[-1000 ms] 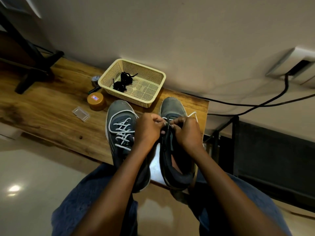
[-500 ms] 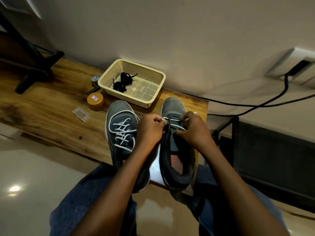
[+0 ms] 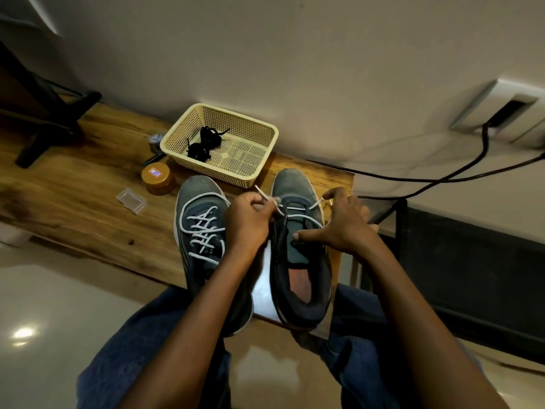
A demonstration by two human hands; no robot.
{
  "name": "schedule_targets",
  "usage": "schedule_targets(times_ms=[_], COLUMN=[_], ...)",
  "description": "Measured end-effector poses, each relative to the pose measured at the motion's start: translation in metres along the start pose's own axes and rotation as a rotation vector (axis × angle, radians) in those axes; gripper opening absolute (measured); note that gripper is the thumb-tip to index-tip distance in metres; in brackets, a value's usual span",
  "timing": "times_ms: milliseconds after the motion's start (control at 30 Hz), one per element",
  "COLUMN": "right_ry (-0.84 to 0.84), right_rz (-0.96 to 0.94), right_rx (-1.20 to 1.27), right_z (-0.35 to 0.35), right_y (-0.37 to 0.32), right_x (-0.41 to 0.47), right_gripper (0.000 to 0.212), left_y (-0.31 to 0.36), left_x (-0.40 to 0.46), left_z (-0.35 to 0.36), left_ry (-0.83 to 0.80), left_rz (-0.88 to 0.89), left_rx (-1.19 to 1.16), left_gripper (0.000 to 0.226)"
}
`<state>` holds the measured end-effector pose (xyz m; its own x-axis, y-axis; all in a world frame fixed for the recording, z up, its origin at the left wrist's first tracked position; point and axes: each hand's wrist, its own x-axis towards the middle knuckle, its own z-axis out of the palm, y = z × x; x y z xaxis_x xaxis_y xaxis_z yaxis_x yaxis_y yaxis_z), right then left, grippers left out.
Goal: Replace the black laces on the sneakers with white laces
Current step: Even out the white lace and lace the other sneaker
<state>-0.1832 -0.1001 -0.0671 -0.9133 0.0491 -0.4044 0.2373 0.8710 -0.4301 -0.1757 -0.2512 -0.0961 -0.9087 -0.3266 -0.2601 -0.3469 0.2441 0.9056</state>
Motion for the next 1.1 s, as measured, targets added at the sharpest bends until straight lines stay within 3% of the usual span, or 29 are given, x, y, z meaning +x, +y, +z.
schedule_targets(times_ms=[100, 267, 400, 567, 700, 900, 1033, 1100], right_ry=[-0.004, 0.006, 0.007, -0.003, -0.008, -0.016, -0.018, -0.020], right_rz=[-0.006, -0.012, -0.037, -0.025, -0.038, -0.033, -0.032, -0.032], right_rx=[0.001, 0.016, 0.020, 0.025, 0.027, 0.025, 0.028, 0.031], right_z=[-0.0001, -0.0004, 0.0014, -0.0020, -0.0007, -0.0016, -0.0013, -0.0026], right_y=[-0.0001, 0.0008, 0.0008, -0.0005, -0.0014, -0.0016, -0.0029, -0.0027], right_x=[-0.0001, 0.0004, 0.0016, -0.0009, -0.0011, -0.0013, -0.0023, -0.0032], right_gripper=[0.094, 0.095, 0.094, 0.094, 0.094, 0.094, 0.094, 0.094], left_y=[-0.0013, 0.0018, -0.0008, 0.0033, 0.0008, 0.0043, 0.0014, 0.0035], left_x=[-0.0027, 0.0011, -0.0025, 0.0025, -0.0021, 0.0012, -0.0031, -0.0023], left_z=[0.0021, -0.0018, 0.0011, -0.0065, -0.0047, -0.0072, -0.0016, -0.0022], left_ry=[-0.076, 0.042, -0.059, 0.088, -0.074, 0.093, -0.047, 0.002], left_rz=[-0.005, -0.015, -0.021, -0.001, 0.000, 0.007, 0.007, 0.020], left_rx=[0.054, -0.053, 0.068, -0.008, 0.139, 0.034, 0.100, 0.051], left_gripper=[0.013, 0.017, 0.015, 0.014, 0.012, 0.009, 0.013, 0.014])
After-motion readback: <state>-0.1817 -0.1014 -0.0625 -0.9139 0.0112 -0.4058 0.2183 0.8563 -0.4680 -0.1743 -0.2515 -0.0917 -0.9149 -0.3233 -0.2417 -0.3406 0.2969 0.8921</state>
